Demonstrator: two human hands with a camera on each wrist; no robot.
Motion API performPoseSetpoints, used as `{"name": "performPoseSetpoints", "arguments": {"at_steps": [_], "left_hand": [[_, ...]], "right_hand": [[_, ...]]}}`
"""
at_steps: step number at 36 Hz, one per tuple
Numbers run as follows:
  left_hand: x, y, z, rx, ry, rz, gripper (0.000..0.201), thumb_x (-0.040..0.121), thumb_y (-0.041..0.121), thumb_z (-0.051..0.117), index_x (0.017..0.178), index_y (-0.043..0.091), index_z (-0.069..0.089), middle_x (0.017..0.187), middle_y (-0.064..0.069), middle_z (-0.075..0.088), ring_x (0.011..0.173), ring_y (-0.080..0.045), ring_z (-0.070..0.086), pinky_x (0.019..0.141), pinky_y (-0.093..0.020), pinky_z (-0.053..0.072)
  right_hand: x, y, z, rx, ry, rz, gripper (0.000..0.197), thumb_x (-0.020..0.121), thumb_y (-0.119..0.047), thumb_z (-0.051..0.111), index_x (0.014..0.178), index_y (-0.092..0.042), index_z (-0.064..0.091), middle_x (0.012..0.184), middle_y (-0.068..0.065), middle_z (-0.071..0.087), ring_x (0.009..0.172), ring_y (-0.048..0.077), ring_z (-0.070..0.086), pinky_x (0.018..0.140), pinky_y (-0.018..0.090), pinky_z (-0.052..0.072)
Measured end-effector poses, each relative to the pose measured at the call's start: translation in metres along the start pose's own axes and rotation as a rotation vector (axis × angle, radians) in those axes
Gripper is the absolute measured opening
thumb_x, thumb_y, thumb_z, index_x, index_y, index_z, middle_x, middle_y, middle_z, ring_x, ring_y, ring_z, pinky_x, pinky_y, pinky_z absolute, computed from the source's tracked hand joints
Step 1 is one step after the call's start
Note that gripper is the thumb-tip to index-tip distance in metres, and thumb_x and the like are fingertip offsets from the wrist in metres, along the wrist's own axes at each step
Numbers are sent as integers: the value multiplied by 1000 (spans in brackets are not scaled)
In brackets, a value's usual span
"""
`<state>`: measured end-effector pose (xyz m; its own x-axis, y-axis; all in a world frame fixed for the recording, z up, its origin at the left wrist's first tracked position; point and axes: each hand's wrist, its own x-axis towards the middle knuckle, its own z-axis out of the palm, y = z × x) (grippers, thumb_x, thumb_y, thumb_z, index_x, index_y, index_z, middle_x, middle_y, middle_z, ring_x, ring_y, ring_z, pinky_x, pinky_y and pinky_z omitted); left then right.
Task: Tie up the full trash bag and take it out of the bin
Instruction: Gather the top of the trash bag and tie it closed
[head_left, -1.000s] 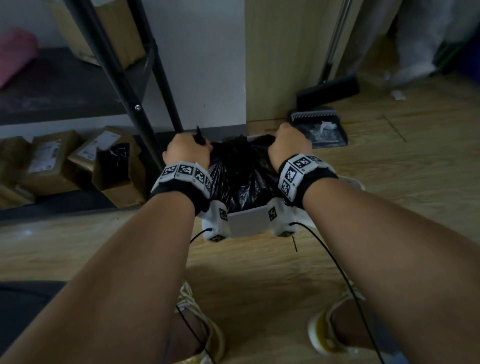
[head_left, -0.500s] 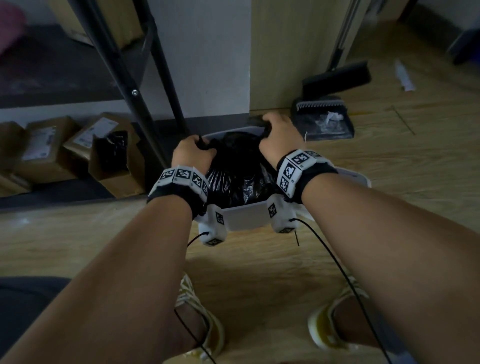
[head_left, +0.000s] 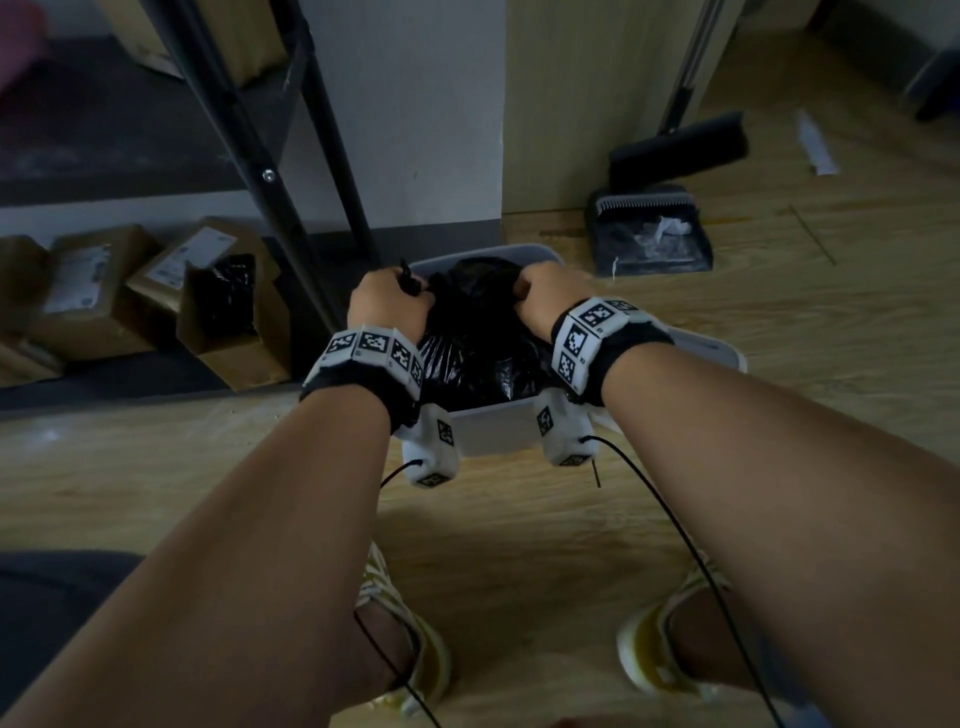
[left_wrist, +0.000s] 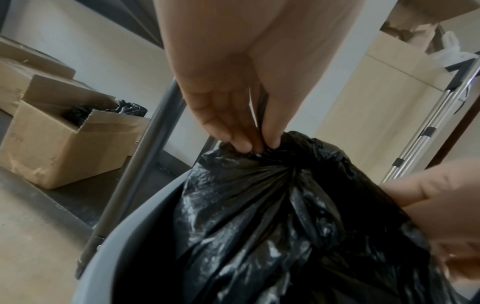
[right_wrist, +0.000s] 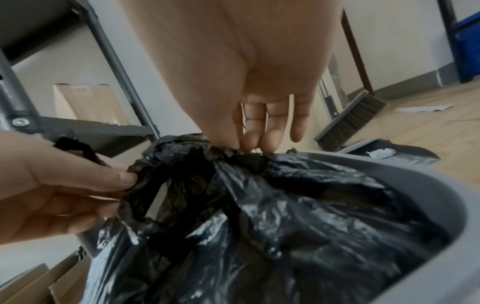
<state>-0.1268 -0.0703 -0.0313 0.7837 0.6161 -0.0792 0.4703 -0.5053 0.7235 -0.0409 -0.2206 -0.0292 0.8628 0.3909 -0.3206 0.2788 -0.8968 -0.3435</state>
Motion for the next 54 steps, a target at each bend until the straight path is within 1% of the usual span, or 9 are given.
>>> {"name": "performPoseSetpoints", "arguments": {"at_steps": [3,9,17,21,28,35,42,48,54], "left_hand": [[-1,-1,3,-8,-14,-2,20,87,19,62,105,15,70,106,-8,71,102,-25,65,89,-30,51],[-2,0,5,-3,7,6,20,86,21,63,104,15,70,106,-7,71,102,-24,65,84,-26,47],[2,-2,4,90,27,-19,23,86,28,64,100,10,71,99,-8,71,92,-25,65,70,-26,45],[3,-4,4,163,21,-25,22,87,27,61,94,9,70,93,-11,70,78,-25,59,65,-27,41],[2,-10,7,152,35,-49,22,89,23,58,102,10,69,98,-12,70,81,-26,60,67,-28,43],[4,-10,8,258,-6,-57,24,92,23,51,98,6,68,85,-9,63,73,-23,52,64,-27,38],[4,-11,11,235,-1,-41,25,92,20,51,103,5,67,99,-14,69,74,-23,50,65,-28,38],[3,-10,12,252,0,-30,24,93,19,48,99,5,66,87,-10,62,72,-23,50,64,-28,38],[3,-7,11,294,-4,-24,25,94,18,45,96,5,66,79,-7,56,63,-21,47,54,-28,35]], "right_hand": [[1,-3,0,-12,-65,12,41,99,-11,46,139,-7,47,139,17,51,122,33,54,99,39,44],[-1,2,5,28,92,19,26,98,-13,44,113,-3,62,113,17,65,86,31,59,68,30,39],[-5,9,-5,192,293,144,33,101,-26,40,122,-7,57,126,13,61,115,31,58,88,35,45],[-6,18,-2,235,192,204,36,103,-19,36,133,-3,47,137,17,51,127,32,49,100,38,39],[-9,13,-2,292,281,160,33,100,-18,38,127,-4,50,125,17,59,111,33,58,76,33,42],[-7,12,-5,385,352,135,32,97,-8,33,125,-8,50,122,14,57,103,29,56,79,33,40],[2,7,1,328,242,5,45,95,-6,42,137,-21,50,140,6,52,126,25,51,99,27,41],[3,-2,13,134,-14,-52,52,97,-14,43,148,-23,35,147,10,45,129,32,48,104,36,40],[6,-6,20,20,-54,3,29,97,-13,44,117,-6,64,116,17,64,96,33,60,81,36,46]]}}
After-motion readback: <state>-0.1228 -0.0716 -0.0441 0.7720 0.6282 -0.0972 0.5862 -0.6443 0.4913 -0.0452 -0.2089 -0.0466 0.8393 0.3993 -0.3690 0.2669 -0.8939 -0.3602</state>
